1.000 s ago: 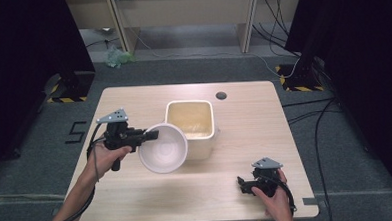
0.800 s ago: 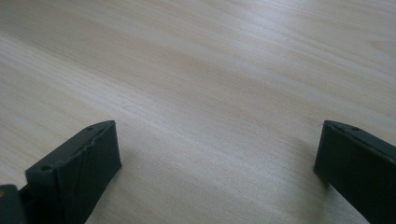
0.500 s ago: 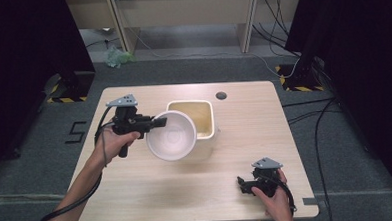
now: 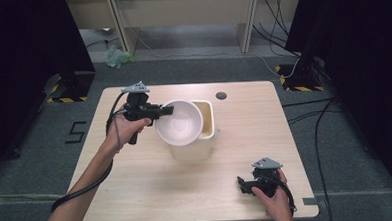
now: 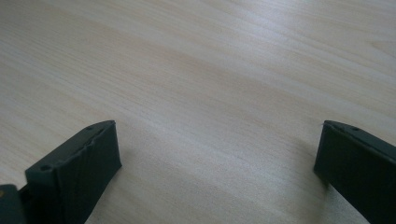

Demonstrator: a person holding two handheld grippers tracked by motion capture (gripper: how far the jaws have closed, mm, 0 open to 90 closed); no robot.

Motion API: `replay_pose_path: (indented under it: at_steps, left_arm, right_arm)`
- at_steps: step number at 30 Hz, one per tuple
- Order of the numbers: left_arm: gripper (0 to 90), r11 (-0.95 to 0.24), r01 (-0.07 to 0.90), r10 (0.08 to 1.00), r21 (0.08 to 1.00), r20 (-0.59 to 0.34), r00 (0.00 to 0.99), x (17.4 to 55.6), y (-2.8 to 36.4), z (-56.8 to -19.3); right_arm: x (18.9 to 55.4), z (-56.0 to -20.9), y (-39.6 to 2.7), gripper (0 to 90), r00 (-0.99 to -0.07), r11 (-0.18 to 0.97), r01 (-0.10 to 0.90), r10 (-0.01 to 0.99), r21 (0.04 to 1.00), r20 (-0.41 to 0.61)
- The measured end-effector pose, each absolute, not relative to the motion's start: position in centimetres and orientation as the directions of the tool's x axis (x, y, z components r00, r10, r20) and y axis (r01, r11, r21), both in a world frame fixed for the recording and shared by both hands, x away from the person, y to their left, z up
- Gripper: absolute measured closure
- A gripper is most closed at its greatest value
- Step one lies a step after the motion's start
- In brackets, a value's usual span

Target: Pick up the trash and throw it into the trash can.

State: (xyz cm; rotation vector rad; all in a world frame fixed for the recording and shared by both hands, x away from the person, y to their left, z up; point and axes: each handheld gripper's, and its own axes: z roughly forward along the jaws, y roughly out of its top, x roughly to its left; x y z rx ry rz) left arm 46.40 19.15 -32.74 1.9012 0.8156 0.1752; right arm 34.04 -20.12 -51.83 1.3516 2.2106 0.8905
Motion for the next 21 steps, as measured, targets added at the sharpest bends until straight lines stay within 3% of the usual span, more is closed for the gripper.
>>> replay_pose_path:
  at_steps: [21]
  left_arm:
    - [82.7, -0.240, 0.486, 0.682, 0.841, -0.210, 0.701, 49.7, 17.8, -34.3]
  right_arm:
    - [34.0, -51.8, -20.1, 0.4, -0.454, 0.331, 0.636, 0.891, 0.697, -0.009]
